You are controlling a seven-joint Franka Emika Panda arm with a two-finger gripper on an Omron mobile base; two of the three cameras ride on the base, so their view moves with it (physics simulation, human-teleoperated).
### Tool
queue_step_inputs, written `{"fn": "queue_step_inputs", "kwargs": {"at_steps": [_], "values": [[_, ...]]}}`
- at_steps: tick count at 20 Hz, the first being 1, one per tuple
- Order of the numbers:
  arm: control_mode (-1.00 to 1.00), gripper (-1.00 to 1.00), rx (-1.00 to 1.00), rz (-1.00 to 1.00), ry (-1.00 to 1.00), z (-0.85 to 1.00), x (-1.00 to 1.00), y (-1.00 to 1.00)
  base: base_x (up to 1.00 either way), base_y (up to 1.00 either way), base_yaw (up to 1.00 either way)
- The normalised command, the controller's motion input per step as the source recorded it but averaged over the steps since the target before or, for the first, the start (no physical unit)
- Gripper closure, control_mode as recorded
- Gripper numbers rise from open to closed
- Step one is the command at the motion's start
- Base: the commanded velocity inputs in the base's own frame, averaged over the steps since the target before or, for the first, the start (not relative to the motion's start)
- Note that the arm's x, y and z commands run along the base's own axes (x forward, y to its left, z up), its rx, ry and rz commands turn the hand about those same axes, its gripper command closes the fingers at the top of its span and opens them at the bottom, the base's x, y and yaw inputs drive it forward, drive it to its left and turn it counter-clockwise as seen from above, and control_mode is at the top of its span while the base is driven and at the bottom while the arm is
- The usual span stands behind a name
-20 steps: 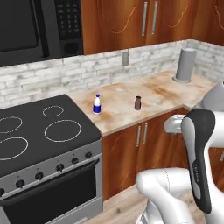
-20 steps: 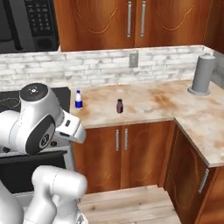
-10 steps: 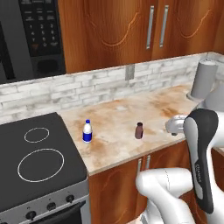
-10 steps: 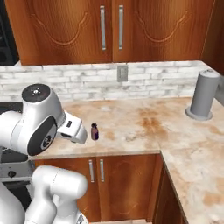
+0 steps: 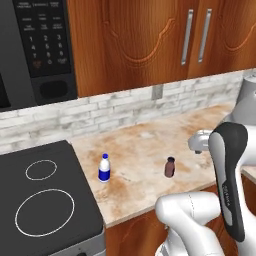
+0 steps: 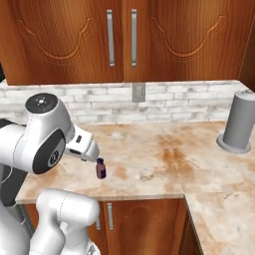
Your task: Place the drinks on the dining counter in a tight cluster.
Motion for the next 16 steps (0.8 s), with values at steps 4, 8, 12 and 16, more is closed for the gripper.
{"fn": "queue_step_inputs", "kwargs": {"at_steps": [4, 8, 12, 16], "values": [[1.0, -1.0, 0.0, 0.0, 0.0, 0.0, 0.0, 0.0, 0.0, 0.0, 0.0], [1.0, -1.0, 0.0, 0.0, 0.0, 0.0, 0.0, 0.0, 0.0, 0.0, 0.0], [-1.0, -1.0, -0.05, 0.0, 0.04, 0.05, 0.09, 0.17, 0.0, 0.0, 0.0], [-1.0, -1.0, -0.15, 0.0, 0.24, 0.19, 0.39, 0.2, 0.0, 0.0, 0.0]]}}
